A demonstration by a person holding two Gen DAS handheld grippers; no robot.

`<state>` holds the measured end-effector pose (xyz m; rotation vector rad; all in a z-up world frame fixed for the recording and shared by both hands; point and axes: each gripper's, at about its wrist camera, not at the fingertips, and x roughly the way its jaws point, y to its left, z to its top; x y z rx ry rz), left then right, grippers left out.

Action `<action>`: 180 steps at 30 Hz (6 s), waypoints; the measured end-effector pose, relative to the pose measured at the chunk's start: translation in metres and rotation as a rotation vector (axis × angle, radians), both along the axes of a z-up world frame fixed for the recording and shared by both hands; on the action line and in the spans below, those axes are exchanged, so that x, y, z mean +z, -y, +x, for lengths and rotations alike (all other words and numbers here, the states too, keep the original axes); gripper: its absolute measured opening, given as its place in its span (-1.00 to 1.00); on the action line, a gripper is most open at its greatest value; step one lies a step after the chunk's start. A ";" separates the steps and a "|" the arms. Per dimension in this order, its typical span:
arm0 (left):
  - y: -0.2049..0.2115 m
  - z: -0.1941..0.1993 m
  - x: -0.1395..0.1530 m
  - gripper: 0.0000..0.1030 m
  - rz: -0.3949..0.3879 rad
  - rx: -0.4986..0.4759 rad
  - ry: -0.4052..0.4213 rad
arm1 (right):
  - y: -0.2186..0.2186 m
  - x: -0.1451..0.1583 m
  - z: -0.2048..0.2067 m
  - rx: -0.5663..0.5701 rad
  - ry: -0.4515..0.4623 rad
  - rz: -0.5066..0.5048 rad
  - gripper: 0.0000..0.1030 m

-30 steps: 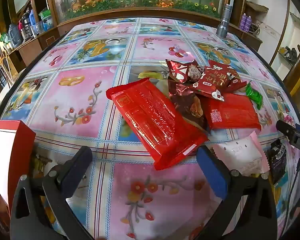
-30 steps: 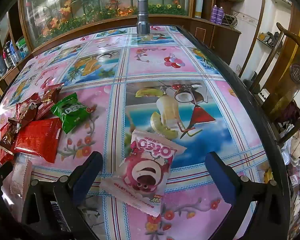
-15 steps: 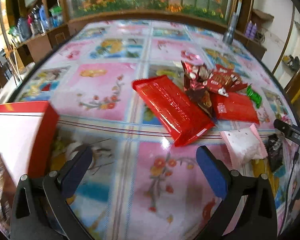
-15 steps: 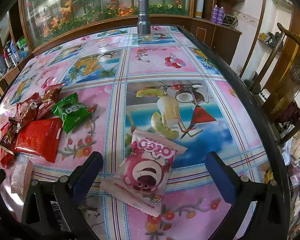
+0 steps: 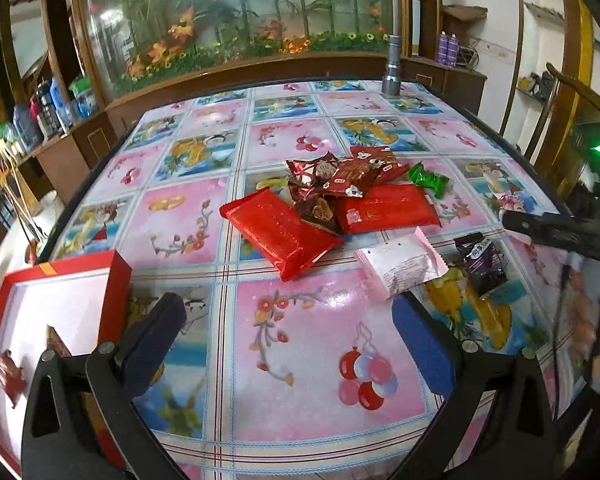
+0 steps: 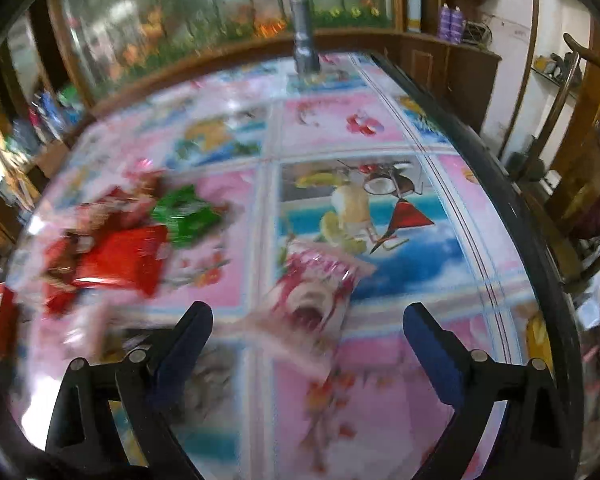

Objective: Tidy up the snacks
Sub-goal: 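Grasp the black snack packet with the right tool, then grasp the white-pink wrapped snack with the left tool while the right tool holds the black packet, then lift both held packets and carry them toward the red-rimmed white box, then lower both packets into the white box and open both tools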

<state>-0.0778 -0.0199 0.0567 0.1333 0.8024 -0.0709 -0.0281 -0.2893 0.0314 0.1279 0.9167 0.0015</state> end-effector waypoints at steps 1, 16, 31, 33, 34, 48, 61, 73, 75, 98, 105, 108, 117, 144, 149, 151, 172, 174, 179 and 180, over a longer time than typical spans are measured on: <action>0.000 -0.001 0.000 1.00 0.003 0.000 0.000 | -0.006 0.004 -0.009 0.026 0.012 0.006 0.90; -0.011 -0.009 -0.001 1.00 0.019 -0.001 -0.005 | -0.085 -0.014 -0.014 0.184 -0.094 -0.123 0.66; 0.036 0.016 -0.004 1.00 0.086 -0.234 -0.086 | -0.059 -0.005 -0.004 0.280 -0.083 -0.002 -0.50; 0.046 0.023 -0.006 1.00 0.087 -0.276 -0.109 | -0.045 -0.003 0.003 0.249 -0.072 0.063 -0.51; 0.050 0.026 -0.007 1.00 0.080 -0.289 -0.121 | -0.035 -0.002 0.008 0.221 -0.044 0.097 -0.51; 0.084 0.055 -0.026 1.00 0.146 -0.462 -0.196 | 0.015 -0.002 0.021 0.115 0.056 0.363 -0.51; 0.095 0.056 -0.036 0.07 0.175 -0.611 -0.247 | 0.017 -0.002 0.019 0.117 0.060 0.360 -0.47; 0.096 0.041 -0.031 -0.35 0.136 -0.576 -0.193 | 0.014 -0.004 0.019 0.122 0.004 0.357 0.06; 0.092 0.041 -0.029 -0.38 0.101 -0.552 -0.193 | 0.004 -0.003 0.018 0.135 0.014 0.293 0.14; -0.010 0.024 -0.009 -0.93 -0.273 -0.225 -0.141 | -0.053 -0.009 0.009 0.050 0.016 0.030 -0.52; 0.007 0.013 -0.006 -0.92 -0.131 -0.303 -0.106 | -0.053 -0.009 0.000 0.062 0.046 0.153 -0.52; 0.014 0.018 -0.009 -0.45 -0.083 -0.256 -0.111 | -0.049 -0.011 0.001 0.058 0.048 0.194 -0.52; 0.021 0.041 -0.028 0.26 -0.238 -0.032 -0.282 | -0.050 -0.008 -0.002 0.069 0.071 0.195 -0.52; -0.023 -0.004 -0.014 -0.17 -0.142 -0.073 -0.125 | -0.070 0.000 -0.010 0.212 0.113 0.283 -0.52; -0.039 -0.026 0.015 -0.17 -0.078 -0.052 -0.007 | -0.091 0.013 -0.021 0.337 0.179 0.343 -0.52; -0.054 -0.032 0.024 -0.17 -0.064 -0.018 0.023 | -0.106 0.017 -0.025 0.388 0.194 0.365 -0.52; -0.213 -0.093 0.036 -0.16 0.047 0.350 0.185 | -0.358 0.038 -0.077 0.859 0.103 0.435 -0.53; -0.218 -0.094 0.032 -0.16 0.064 0.367 0.184 | -0.366 0.034 -0.078 0.865 0.085 0.423 -0.52; -0.231 -0.098 0.025 -0.16 0.060 0.396 0.170 | -0.375 0.026 -0.085 0.880 0.058 0.397 -0.48; -0.232 -0.098 0.024 -0.16 0.062 0.399 0.170 | -0.377 0.025 -0.087 0.880 0.054 0.397 -0.47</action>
